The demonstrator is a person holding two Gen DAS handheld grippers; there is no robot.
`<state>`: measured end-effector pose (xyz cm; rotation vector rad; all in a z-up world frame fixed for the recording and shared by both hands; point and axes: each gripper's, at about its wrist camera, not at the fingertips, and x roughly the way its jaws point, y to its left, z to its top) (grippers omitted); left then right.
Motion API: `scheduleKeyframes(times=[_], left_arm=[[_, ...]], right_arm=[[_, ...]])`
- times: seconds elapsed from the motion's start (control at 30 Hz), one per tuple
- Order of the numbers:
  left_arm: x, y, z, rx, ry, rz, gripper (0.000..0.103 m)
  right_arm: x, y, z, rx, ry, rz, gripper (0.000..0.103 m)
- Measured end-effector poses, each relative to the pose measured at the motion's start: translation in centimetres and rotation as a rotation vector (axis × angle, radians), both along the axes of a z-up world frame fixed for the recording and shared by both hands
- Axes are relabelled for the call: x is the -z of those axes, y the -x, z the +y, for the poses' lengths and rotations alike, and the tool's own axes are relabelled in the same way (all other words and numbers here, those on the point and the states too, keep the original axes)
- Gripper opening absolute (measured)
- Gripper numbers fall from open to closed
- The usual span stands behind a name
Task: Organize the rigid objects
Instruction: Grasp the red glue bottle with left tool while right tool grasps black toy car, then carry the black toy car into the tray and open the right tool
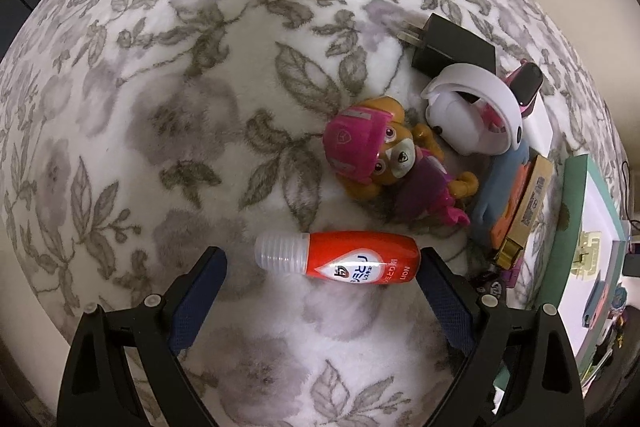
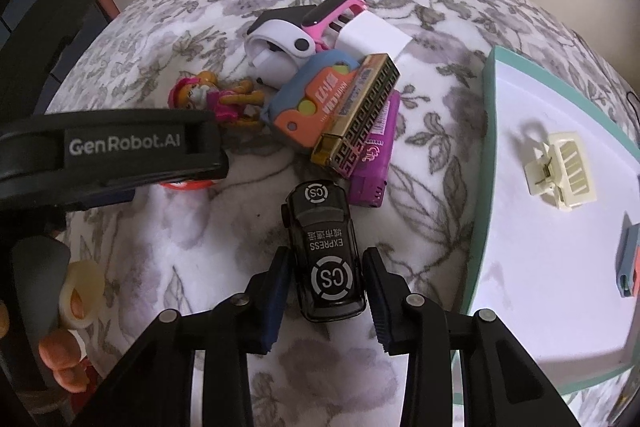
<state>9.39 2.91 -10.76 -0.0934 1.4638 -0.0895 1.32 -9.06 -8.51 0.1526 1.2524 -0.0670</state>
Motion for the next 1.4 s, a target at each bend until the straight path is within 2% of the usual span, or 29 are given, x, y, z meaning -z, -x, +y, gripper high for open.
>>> scheduleKeyframes(times=[0.1, 0.17, 0.23, 0.67, 0.87, 1.1, 1.23, 1.4], left_arm=[[0.5, -0.5, 0.4, 0.023, -0.018, -0.003, 0.095], [0.2, -0.3, 0.0, 0.032, -0.026, -0.008, 0.090], [-0.2, -0.4, -0.5, 0.051, -0.052, -0.027, 0.079], [-0.5, -0.5, -0.9, 0.066, -0.054, -0.034, 0.078], [-2.7, -0.8, -1.5, 0.073, -0.028, -0.068, 0.078], [-6.3, -1.2, -1.5, 0.074, -0.011, -0.162, 0.078], [-9.0, -1.0, -1.6, 0.084, -0.001, -0.239, 0.078], [-11.4, -0.3, -2.1, 0.104, 0.018, -0.321, 0.078]], right_arm=[[0.0, 0.0, -0.3, 0.012, -0.014, 0.001, 0.039], [0.0, 0.0, -0.3, 0.011, -0.012, 0.003, 0.039], [0.0, 0.1, -0.3, 0.010, -0.011, 0.004, 0.039], [-0.4, -0.3, -0.2, 0.023, -0.021, -0.007, 0.037], [-2.6, -0.3, 0.0, 0.007, -0.052, -0.062, 0.036], [-4.7, 0.0, -0.9, 0.029, -0.081, -0.113, 0.035], [-7.1, 0.5, -2.3, 0.063, -0.113, -0.191, 0.035], [-10.8, 1.9, -5.5, 0.157, -0.132, -0.305, 0.035]])
